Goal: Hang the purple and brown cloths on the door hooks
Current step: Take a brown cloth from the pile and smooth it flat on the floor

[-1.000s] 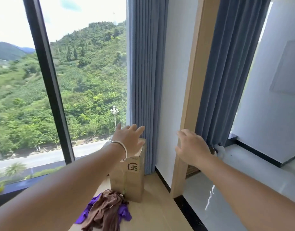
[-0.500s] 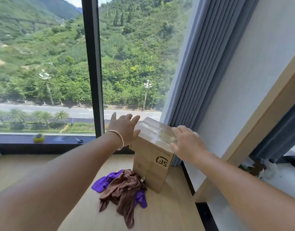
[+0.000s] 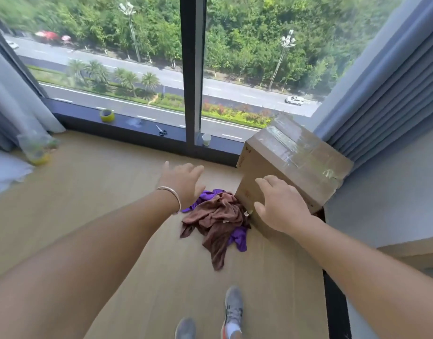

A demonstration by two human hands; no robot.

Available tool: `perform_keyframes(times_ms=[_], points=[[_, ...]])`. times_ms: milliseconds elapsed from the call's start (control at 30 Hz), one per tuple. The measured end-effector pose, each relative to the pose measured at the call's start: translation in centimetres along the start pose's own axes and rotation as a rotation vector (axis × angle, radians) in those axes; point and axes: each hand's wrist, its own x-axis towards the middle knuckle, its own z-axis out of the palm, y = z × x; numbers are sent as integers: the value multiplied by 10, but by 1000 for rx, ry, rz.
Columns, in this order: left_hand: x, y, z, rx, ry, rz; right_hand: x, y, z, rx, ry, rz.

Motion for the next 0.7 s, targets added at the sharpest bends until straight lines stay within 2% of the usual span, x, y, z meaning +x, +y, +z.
perform_keyframes(times_ms=[333,700], points=[[51,-8,179,-39,-311,-230,115,44,185,-2,-287,-201],[142,19,423,-132,-448,-172,187,89,436,58,-493,-195]])
